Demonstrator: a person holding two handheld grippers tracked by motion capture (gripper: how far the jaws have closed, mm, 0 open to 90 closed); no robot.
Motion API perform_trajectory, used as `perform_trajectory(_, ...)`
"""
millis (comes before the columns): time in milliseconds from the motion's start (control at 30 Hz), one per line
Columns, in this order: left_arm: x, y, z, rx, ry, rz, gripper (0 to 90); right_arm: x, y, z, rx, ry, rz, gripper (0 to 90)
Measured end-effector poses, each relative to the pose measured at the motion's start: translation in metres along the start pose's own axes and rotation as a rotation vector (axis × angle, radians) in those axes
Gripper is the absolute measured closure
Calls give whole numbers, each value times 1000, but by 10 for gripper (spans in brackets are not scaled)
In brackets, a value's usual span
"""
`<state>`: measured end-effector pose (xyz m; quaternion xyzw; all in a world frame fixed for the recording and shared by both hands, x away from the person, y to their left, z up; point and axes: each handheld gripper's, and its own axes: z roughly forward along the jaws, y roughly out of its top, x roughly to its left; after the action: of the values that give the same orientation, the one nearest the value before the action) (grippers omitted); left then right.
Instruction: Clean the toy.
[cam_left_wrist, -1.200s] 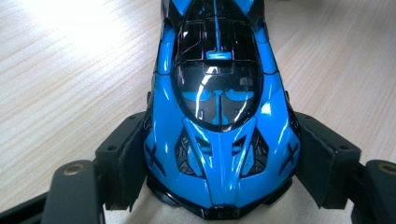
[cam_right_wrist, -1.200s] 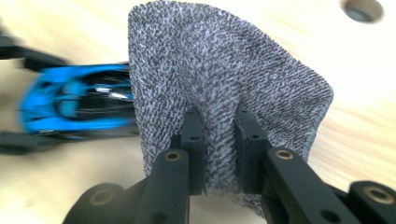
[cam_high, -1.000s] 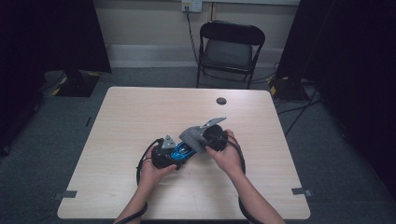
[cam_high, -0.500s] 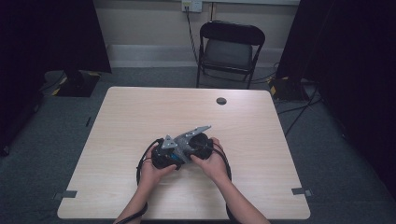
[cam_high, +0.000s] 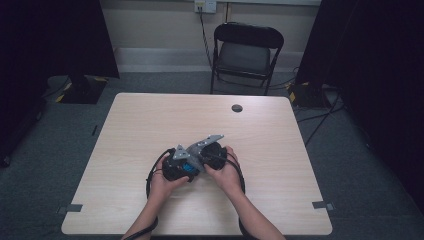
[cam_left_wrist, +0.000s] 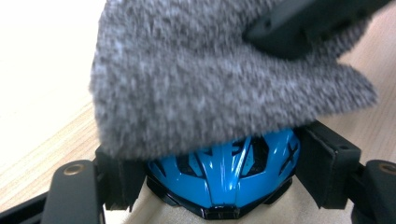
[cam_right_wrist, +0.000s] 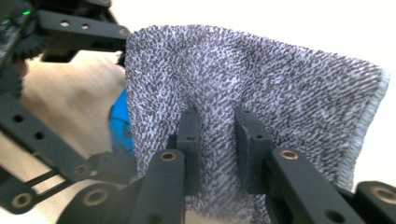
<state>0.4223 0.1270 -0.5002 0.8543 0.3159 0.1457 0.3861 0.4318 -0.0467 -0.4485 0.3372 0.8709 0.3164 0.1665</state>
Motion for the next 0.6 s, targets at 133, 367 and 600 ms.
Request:
perform_trajectory(133,0,0,0,0,0,0,257,-9,1,-2,8,-11,22,759)
perform_trajectory(367,-1,0,0,-1,-10,-9,257,-26,-1,-4,16,-40,57,765)
perform_trajectory(600,-1,0,0,-2,-10,-9,258,-42,-5,-7,21,-66,99,767)
